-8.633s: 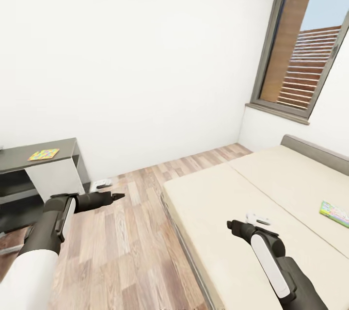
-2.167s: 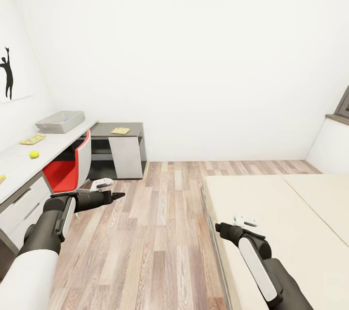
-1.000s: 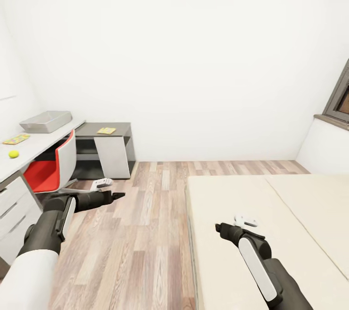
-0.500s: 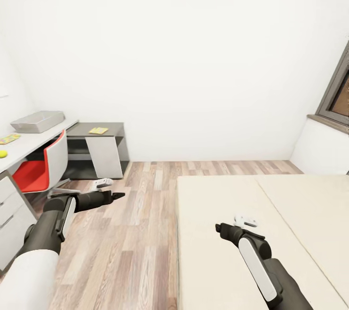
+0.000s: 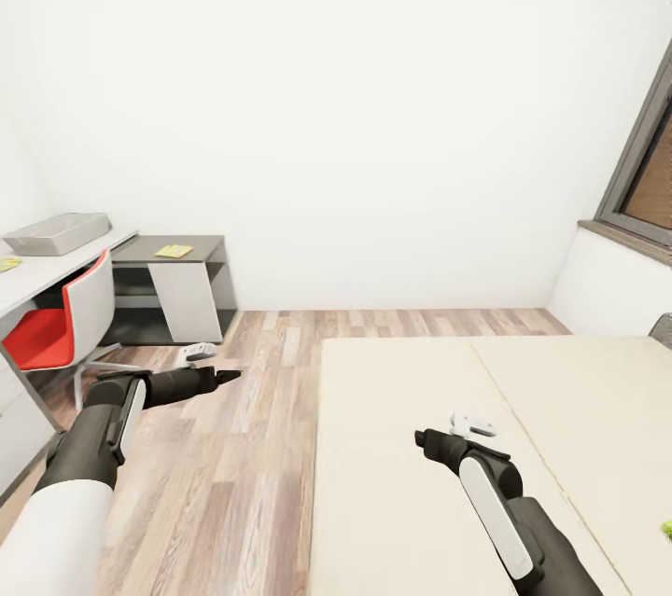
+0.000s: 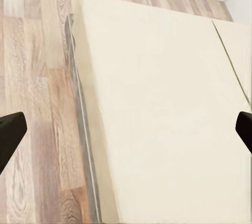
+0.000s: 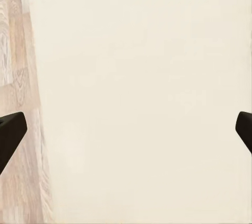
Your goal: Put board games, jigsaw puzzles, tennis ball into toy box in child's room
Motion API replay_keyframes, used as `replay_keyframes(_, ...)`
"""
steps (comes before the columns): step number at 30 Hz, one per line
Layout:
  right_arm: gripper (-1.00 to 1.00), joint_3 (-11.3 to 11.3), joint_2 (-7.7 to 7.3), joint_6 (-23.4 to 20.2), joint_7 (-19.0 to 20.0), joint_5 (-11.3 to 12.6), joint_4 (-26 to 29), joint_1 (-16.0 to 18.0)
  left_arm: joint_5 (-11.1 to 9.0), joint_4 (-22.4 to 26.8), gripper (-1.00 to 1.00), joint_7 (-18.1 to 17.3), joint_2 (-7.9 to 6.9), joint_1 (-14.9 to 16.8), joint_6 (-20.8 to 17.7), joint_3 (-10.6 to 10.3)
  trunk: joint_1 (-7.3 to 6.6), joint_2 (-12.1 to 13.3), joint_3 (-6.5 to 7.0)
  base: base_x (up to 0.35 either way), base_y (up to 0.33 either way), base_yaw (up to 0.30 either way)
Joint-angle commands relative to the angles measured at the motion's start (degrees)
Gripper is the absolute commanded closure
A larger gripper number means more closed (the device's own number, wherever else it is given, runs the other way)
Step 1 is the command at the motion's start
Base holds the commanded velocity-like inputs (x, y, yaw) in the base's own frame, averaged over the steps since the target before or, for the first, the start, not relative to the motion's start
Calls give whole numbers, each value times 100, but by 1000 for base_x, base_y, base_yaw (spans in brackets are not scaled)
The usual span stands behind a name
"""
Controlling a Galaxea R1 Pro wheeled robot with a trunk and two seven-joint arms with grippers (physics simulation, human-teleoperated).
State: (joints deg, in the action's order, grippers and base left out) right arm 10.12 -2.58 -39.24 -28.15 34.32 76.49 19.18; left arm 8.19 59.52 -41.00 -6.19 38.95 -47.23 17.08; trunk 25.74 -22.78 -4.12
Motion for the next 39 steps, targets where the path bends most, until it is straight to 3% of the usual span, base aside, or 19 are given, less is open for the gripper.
replay_keyframes(1, -100, 16, -7, -5, -59, 58, 6, 7, 60, 7, -100, -57, 4, 7, -23, 15, 4, -14, -14, 0, -294, 0)
replay_keyframes(39, -100, 16, -5, -5, -59, 58, 6, 7, 60, 7, -100, -59, 10, 7, -23, 11, 4, -14, -14, 0, -294, 0)
